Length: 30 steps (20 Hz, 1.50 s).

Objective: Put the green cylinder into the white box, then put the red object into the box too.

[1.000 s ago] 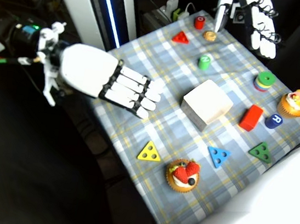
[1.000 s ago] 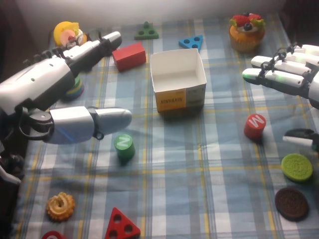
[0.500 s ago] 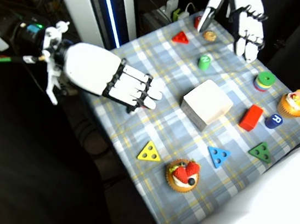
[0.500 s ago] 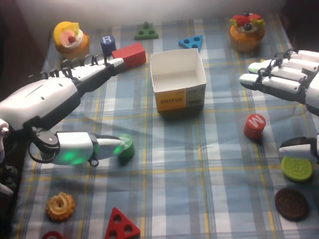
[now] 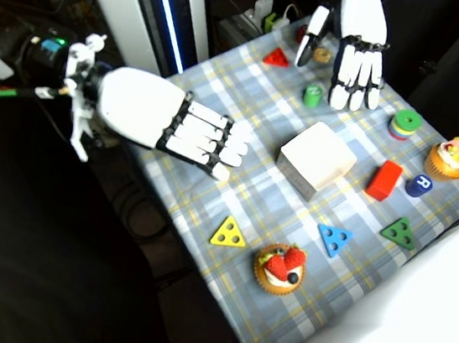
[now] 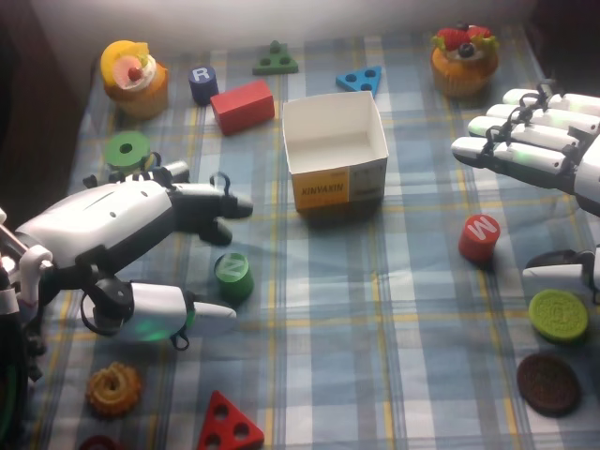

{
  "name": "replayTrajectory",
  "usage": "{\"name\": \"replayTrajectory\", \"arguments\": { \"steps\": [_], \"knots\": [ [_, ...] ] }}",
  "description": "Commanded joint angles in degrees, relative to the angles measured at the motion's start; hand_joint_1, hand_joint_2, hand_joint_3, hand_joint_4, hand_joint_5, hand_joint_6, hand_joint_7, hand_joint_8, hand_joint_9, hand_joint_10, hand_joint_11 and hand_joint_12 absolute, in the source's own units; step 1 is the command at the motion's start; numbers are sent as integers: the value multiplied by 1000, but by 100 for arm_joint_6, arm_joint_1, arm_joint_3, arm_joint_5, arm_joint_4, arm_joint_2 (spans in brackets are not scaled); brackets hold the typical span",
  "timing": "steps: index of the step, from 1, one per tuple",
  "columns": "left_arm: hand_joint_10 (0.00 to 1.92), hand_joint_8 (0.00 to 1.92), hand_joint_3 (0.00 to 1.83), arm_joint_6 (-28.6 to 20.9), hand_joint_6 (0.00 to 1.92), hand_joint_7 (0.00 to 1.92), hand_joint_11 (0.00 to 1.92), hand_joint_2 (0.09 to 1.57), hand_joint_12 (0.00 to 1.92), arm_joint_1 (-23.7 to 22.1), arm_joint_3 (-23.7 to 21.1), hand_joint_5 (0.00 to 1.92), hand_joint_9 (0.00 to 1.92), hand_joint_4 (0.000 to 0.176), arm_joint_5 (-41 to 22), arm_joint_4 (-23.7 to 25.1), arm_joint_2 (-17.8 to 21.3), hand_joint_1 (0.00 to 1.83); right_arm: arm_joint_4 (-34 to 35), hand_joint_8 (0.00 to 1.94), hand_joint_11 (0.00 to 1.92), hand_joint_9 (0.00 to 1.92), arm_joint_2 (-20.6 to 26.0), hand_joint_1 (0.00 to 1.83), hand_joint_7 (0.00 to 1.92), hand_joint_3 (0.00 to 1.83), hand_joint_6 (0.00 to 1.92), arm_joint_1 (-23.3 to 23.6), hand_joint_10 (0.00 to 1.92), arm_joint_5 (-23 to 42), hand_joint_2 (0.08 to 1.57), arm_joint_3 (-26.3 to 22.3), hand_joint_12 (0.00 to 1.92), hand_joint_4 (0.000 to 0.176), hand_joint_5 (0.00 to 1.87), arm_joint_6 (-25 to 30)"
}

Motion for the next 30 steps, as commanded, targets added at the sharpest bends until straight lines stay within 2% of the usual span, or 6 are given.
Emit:
{"name": "replayTrajectory", "arguments": {
  "steps": [1,8,12,14,25,30],
  "knots": [
    [553,254,0,-16,113,890,0,1006,1057,-26,42,703,548,0,-528,66,-57,988,62,0,0,0,-18,542,0,2,0,77,0,634,1194,27,0,0,0,-4],
    [1375,1032,3,-16,1312,698,165,1217,1907,-42,439,762,561,11,-168,-196,-464,1000,111,0,0,0,-22,555,0,6,0,70,0,636,1207,40,0,0,0,-4],
    [1475,1148,6,-14,1427,645,150,1261,1921,-53,490,686,510,100,-169,-246,-530,913,126,0,0,1,-22,550,0,7,0,70,0,636,1215,46,0,0,0,-4],
    [1588,1391,6,-14,1350,785,305,1253,1921,-69,423,669,620,0,-302,-215,-495,1104,131,0,0,0,-22,572,0,5,0,69,0,637,1215,45,0,0,0,-4],
    [1635,1290,0,-13,1124,951,224,1177,1921,-942,323,782,711,0,-1470,234,-240,1231,178,0,0,0,-6,574,0,2,0,69,0,684,1217,45,0,0,0,-3],
    [1794,1496,1,-13,1121,851,970,1218,1921,-1963,1169,744,920,0,-590,192,-965,1218,182,0,0,0,-5,555,0,6,0,69,0,719,1227,46,0,0,0,-3]
  ]
}}
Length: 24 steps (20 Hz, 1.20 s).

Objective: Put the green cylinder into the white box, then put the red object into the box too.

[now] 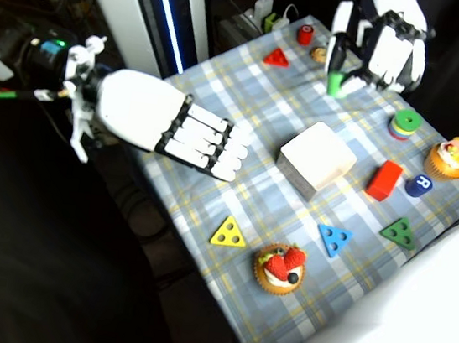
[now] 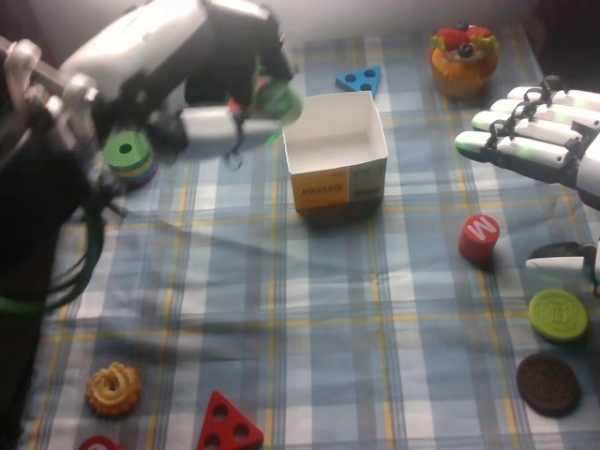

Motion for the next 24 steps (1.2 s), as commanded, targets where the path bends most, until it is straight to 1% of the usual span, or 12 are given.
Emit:
{"name": "replayTrajectory", "arguments": {
  "steps": [1,3,5,6,7,9,10,11,14,16,18,24],
  "knots": [
    [1795,1485,0,-19,1115,854,972,1215,1921,-172,99,754,912,0,-282,125,-113,1219,47,0,0,0,5,560,0,4,0,69,0,708,1225,14,0,0,0,-3],
    [1812,1450,0,48,1064,877,944,1201,1921,-427,425,782,896,0,139,47,-398,1227,47,0,0,0,2,551,0,4,0,69,0,714,1226,17,0,0,0,-3],
    [1516,1404,4,451,1233,851,547,1223,1921,-483,621,691,641,0,356,-294,-628,1196,46,0,0,0,-1,562,0,1,0,69,0,714,1222,19,0,0,0,-3],
    [1246,1001,0,627,832,589,109,1144,1752,-486,698,467,369,0,461,-420,-718,1055,46,0,10,0,-5,568,0,0,0,69,0,714,1216,21,5,0,0,-3],
    [1195,747,0,738,543,558,21,1115,1724,-482,764,449,286,0,541,-533,-790,1014,46,0,8,0,-17,553,0,0,0,69,0,715,1215,26,5,0,0,-3],
    [1246,640,0,778,392,477,3,1108,1742,-466,847,410,180,0,607,-663,-864,957,46,0,7,14,-36,547,0,0,0,69,6,715,1213,29,5,0,0,-3],
    [1332,608,0,778,255,315,0,1091,1837,-453,846,312,40,26,596,-689,-865,918,47,0,25,31,-65,551,0,0,0,69,14,714,1209,38,16,0,0,-3],
    [1253,566,0,778,178,244,0,1092,1791,-431,801,269,7,48,530,-686,-837,895,47,0,4,23,-88,574,0,11,0,69,81,714,1188,46,340,0,0,-3],
    [1157,575,0,778,102,218,0,1089,1749,-382,517,276,0,45,186,-557,-617,835,47,5,0,0,-159,586,28,1,0,69,213,683,1201,87,699,0,0,0],
    [1059,718,13,680,63,181,0,1216,1556,-270,193,321,0,38,-222,-327,-354,635,46,26,0,0,-288,603,154,1,20,71,477,554,1223,201,1139,0,55,40],
    [884,455,6,280,47,259,0,1316,1400,-161,45,343,0,0,-449,-89,-194,559,46,48,0,0,-392,691,245,1,67,84,668,423,1234,286,1393,0,138,47],
    [852,227,0,-146,24,383,0,1357,1391,50,-316,359,44,0,-922,345,111,567,43,117,0,0,-661,771,422,2,156,200,1022,59,1262,521,1595,0,267,47]
  ]
}}
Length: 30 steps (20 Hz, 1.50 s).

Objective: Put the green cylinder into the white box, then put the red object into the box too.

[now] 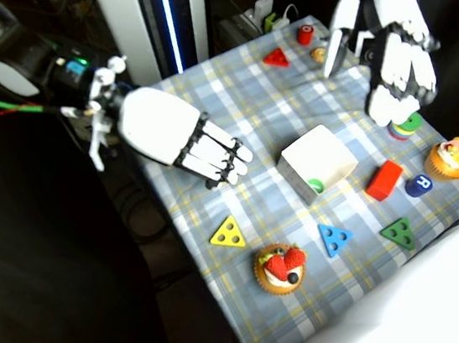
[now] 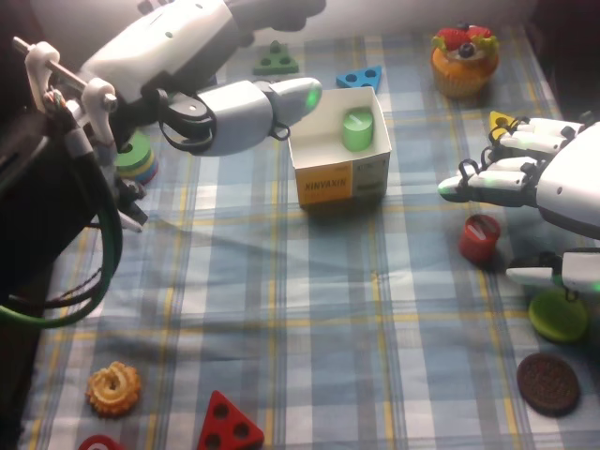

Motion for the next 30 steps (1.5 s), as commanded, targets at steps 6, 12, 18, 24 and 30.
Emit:
{"name": "replayTrajectory", "arguments": {
  "steps": [6,12,18,24,30],
  "knots": [
    [757,106,0,-30,9,410,0,1373,1275,25,-72,330,60,0,-834,184,120,568,32,1376,0,408,-142,1150,814,0,1489,206,1394,511,1274,137,1908,0,592,100],
    [790,68,0,-31,15,466,0,1356,1354,312,-220,357,98,2,-1114,14,278,549,-184,1525,12,346,-111,1101,697,0,1537,353,1691,934,1308,269,1921,11,601,803],
    [815,39,0,-32,8,460,0,1360,1371,568,-401,358,66,3,-1413,-65,460,521,-262,1331,15,223,140,987,437,0,1282,397,1635,1091,1296,98,1921,0,256,841],
    [953,17,3,-39,0,432,0,1364,1470,776,-577,354,20,1,-1718,-98,603,538,-817,648,0,0,477,883,154,0,745,262,1151,1106,1177,-261,1918,0,56,1211],
    [940,12,0,-41,9,434,0,1370,1591,859,-637,364,59,0,-1742,-112,656,527,-1409,180,0,7,444,906,329,0,350,90,962,981,1128,-288,1612,0,222,1749]
  ]
}}
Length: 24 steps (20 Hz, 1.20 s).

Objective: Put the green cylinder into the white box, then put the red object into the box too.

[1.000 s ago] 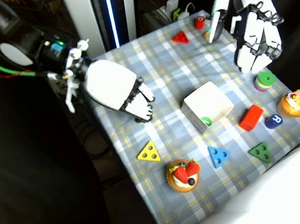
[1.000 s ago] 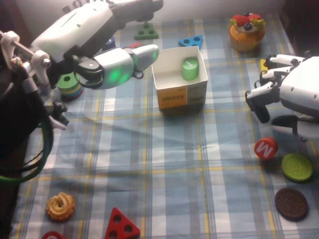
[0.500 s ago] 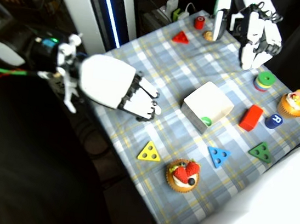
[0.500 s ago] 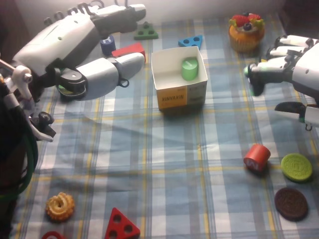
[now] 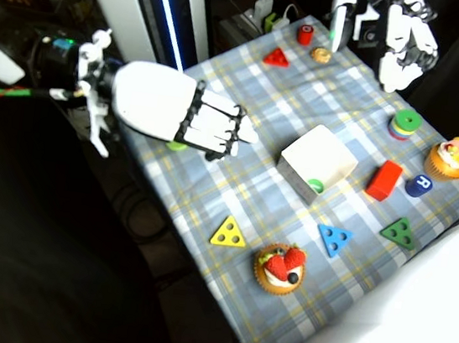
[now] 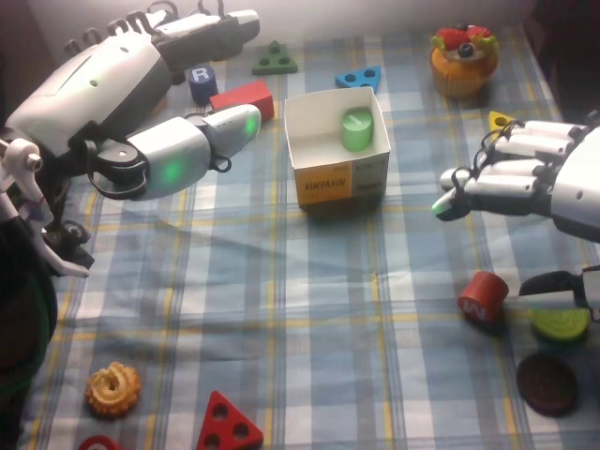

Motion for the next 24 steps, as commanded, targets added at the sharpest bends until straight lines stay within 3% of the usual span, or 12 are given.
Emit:
{"name": "replayTrajectory", "arguments": {
  "steps": [1,9,11,13,14,15,17,18,21,22,23,24],
  "knots": [
    [920,8,0,-32,6,428,0,1370,1552,-31,-5,360,57,0,-709,172,18,523,72,106,0,7,-22,880,338,1,296,54,908,527,1141,4,1568,0,230,31],
    [945,7,0,-33,3,437,0,1379,1585,15,-5,356,58,0,-742,115,17,538,-73,66,0,81,-282,893,443,3,265,-6,924,205,1166,105,1617,0,319,34],
    [960,9,0,-32,2,446,0,1379,1605,17,-2,354,49,0,-700,115,15,525,-79,91,0,96,-332,927,503,4,292,-8,1056,172,1186,131,1708,0,359,34],
    [960,7,1,-32,2,442,0,1383,1605,23,-1,353,51,0,-691,100,7,511,-108,696,0,186,-421,1002,489,0,587,-9,1351,157,1184,185,1877,0,389,79],
    [953,4,1,-32,1,436,0,1384,1599,23,-1,353,40,0,-694,98,6,538,-116,1299,0,272,-462,1086,682,6,1397,-9,1450,158,1286,208,1912,0,486,109],
    [954,3,1,-32,0,433,0,1388,1581,25,-1,351,32,0,-698,97,6,542,-118,1410,35,355,-501,1118,748,0,1514,-9,1523,158,1292,235,1919,0,545,133],
    [993,10,0,-32,5,452,0,1386,1642,31,-1,361,54,0,-708,88,8,556,-169,1479,106,437,-570,1172,804,0,1295,-2,1631,223,1249,323,1921,0,701,314],
    [956,3,0,-33,1,439,0,1389,1581,41,-4,353,48,0,-722,85,11,545,-167,1513,7,295,-568,1126,659,3,1410,36,1566,351,1274,345,1921,12,734,388],
    [956,1,0,-33,1,435,0,1387,1619,65,-5,351,46,0,-741,70,12,553,-124,1508,117,284,-482,1129,620,1,1423,150,1572,567,1278,335,1921,0,760,392],
    [979,7,0,-33,2,449,0,1385,1652,69,-7,355,55,0,-751,61,12,549,-100,1542,23,254,-435,1121,659,1,1402,198,1682,667,1279,323,1921,13,722,392],
    [979,6,0,-33,1,448,0,1387,1630,78,-12,353,51,0,-763,45,13,539,-66,1631,49,275,-382,1133,662,1,1332,259,1841,802,1283,314,1921,0,715,392],
    [1029,15,0,-34,4,470,0,1375,1674,96,-18,361,69,0,-777,24,16,570,-51,1683,100,263,-368,1143,632,1,1289,335,1905,877,1285,329,1921,0,736,392]
  ]
}}
